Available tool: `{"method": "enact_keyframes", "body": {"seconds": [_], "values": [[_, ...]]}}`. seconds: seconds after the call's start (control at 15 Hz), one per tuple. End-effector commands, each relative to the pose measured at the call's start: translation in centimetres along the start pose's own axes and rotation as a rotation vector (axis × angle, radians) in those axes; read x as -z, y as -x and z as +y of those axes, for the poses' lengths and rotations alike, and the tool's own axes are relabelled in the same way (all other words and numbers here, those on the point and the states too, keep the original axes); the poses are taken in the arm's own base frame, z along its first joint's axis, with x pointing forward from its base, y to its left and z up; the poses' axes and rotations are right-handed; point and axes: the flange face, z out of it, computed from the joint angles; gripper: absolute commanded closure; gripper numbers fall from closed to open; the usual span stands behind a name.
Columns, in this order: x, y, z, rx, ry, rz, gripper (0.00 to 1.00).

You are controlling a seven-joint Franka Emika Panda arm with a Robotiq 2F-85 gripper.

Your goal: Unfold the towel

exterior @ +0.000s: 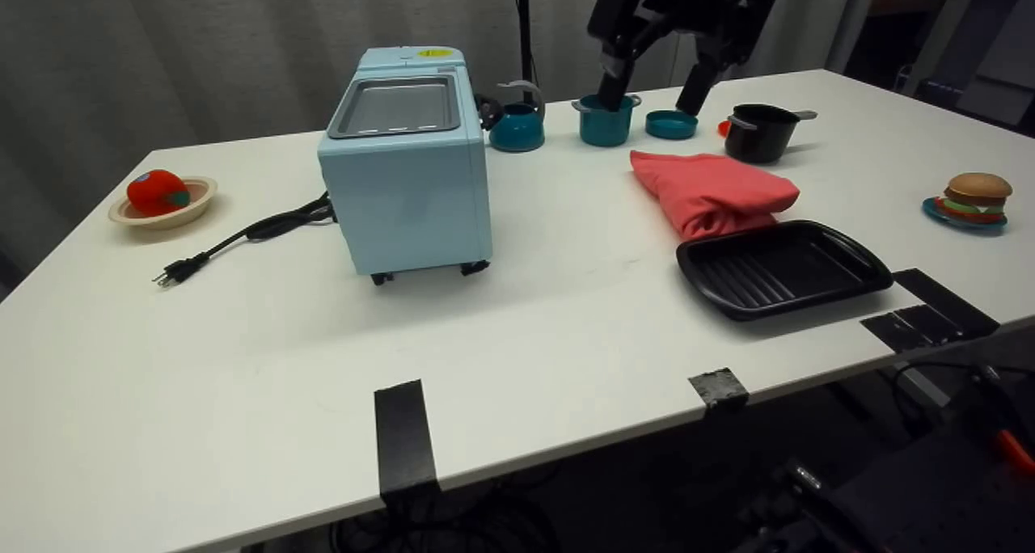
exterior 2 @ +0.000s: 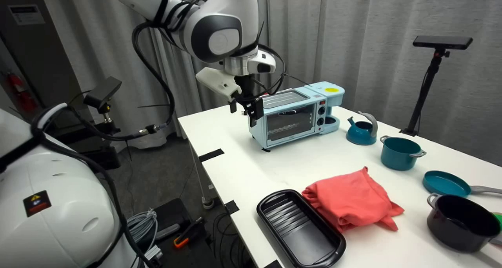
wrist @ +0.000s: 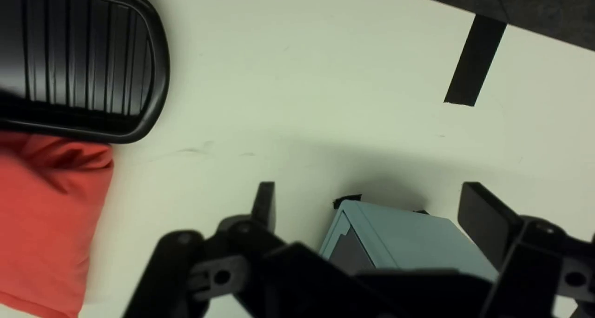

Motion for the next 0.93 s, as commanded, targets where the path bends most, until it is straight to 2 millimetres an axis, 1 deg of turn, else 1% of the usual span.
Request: {"method": "enact_keyframes", "body": {"seconds": [0.0, 0.07, 0.27, 0.4, 0.6, 0.87], "values": [[0.2, -3.6, 3.2, 0.024, 0.030, -0.027, 0.00], [0.1, -4.5, 4.3, 0.025, 0.043, -0.028, 0.00], [0.0, -7.0, 8.5, 0.011, 0.085, -0.036, 0.00], [-0.3, -8.1, 11.5, -0.013, 0.108, -0.053, 0.00], [-0.8, -8.7, 16.1, -0.061, 0.134, -0.082, 0.00], [-1.9, -8.4, 21.6, -0.135, 0.147, -0.119, 0.00]]}}
